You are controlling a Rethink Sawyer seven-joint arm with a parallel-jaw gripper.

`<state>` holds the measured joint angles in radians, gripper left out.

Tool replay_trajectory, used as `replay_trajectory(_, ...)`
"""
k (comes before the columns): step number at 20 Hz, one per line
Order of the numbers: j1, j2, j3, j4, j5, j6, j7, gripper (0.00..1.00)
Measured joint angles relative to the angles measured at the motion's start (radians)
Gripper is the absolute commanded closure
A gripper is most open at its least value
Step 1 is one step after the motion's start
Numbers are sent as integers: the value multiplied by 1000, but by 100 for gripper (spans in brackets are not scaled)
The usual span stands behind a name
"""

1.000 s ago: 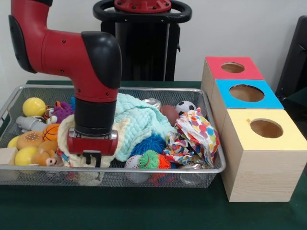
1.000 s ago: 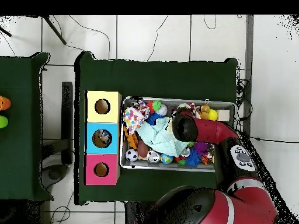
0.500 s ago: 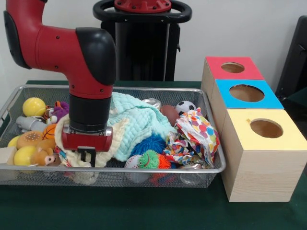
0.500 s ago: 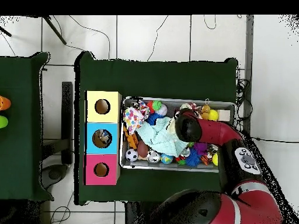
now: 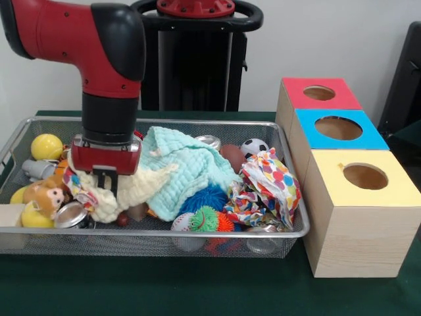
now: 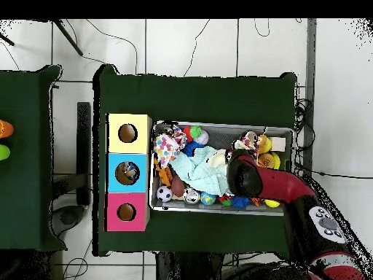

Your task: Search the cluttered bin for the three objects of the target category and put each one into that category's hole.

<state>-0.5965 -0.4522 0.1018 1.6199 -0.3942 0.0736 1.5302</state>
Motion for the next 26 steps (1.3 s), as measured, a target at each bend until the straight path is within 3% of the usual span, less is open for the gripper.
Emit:
replay_trajectory(5,-20,-5,-27,61,-21,-109,0,100)
replay_trajectory(13,107,27,-188,120,-13,-321,0,100)
replay_trajectory(19,215,62,-279,184,47,-502,0,100)
replay_trajectory(26,308,99,-335,256,156,-615,0,100)
